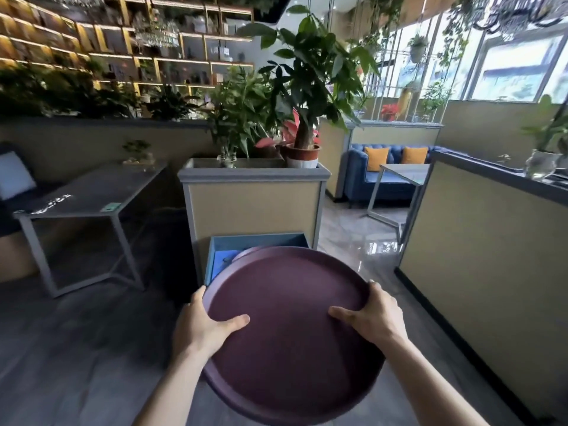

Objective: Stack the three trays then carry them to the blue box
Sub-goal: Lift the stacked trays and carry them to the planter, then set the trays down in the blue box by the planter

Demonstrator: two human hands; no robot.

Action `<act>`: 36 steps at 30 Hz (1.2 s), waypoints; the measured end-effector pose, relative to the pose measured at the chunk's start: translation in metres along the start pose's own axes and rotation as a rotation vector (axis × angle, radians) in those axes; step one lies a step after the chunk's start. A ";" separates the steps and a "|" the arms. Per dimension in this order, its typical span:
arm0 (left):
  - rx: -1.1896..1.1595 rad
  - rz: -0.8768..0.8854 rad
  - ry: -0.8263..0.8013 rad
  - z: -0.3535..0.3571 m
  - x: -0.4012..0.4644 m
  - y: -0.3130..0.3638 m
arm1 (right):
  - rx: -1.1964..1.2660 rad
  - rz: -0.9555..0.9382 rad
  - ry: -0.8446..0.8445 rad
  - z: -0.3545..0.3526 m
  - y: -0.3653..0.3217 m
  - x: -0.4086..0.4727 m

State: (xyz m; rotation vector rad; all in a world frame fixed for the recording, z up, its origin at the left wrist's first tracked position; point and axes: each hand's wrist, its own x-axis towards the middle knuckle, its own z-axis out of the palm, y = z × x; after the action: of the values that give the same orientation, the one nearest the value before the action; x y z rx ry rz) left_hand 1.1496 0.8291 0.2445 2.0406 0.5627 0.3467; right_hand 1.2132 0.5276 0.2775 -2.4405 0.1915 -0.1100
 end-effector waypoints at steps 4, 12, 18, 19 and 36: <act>0.032 -0.021 0.024 0.035 0.049 0.024 | 0.015 -0.023 -0.027 0.003 0.000 0.074; 0.064 -0.069 0.074 0.081 0.129 0.050 | 0.009 -0.057 -0.076 0.021 -0.013 0.187; 0.065 -0.113 0.082 0.107 0.197 0.040 | -0.009 -0.051 -0.112 0.064 -0.026 0.256; 0.059 -0.123 0.084 0.112 0.210 0.036 | -0.010 -0.049 -0.117 0.074 -0.029 0.268; 0.160 -0.297 0.040 0.185 0.455 -0.058 | -0.052 0.087 -0.256 0.271 -0.066 0.451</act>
State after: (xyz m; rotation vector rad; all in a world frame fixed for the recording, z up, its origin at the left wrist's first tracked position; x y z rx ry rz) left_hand 1.6083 0.9564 0.1093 2.0670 0.9302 0.1694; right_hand 1.7000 0.6729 0.1248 -2.4657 0.1877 0.2480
